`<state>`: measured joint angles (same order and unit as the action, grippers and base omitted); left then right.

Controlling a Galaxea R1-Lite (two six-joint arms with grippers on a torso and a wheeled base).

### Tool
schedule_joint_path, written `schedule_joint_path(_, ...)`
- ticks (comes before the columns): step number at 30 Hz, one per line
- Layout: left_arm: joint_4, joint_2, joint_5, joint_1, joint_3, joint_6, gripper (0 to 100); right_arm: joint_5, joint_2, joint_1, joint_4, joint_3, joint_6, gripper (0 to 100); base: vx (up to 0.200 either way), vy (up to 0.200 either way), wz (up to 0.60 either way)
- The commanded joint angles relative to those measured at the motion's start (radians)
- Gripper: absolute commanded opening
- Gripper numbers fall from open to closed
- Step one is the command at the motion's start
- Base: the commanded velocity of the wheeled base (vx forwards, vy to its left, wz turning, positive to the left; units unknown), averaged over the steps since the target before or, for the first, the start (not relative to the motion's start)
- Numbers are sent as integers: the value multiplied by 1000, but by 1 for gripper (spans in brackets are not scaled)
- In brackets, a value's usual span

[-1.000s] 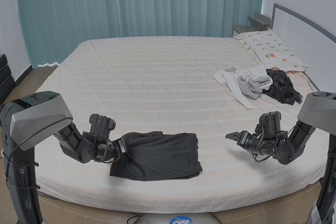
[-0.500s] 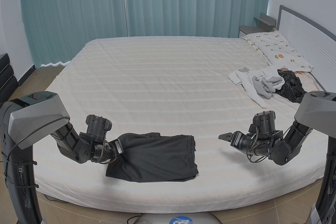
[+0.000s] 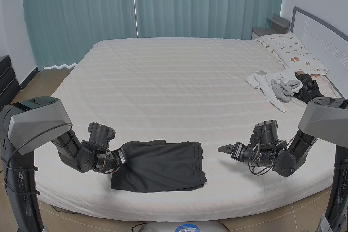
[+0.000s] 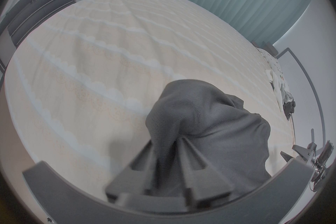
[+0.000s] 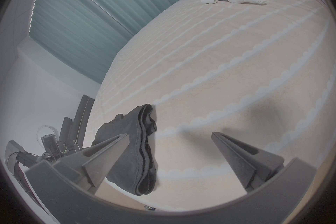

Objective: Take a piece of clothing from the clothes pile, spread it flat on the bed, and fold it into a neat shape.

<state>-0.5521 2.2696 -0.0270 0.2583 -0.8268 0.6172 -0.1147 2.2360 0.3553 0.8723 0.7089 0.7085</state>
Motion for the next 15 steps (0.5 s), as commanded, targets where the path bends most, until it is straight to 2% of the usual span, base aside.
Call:
schedule_joint_path(1,-2,-4,-1,2,18,-1,100,0,4,31,2,-6,9,100,0,0,0)
schedule_joint_path(4,-3,-31,-2,1,38,-1,100,0,8,67,8,-9,34,100,0,0,0)
schedule_joint_path(8,-6,-85,1,-45,25,-1,100,0,17,111,8,-16,58,100,0,0,0)
schedule_joint_path(15,4,-8,7,-77,-120,-5,100,-2,40,151,11,-22,60,100,0,0,0)
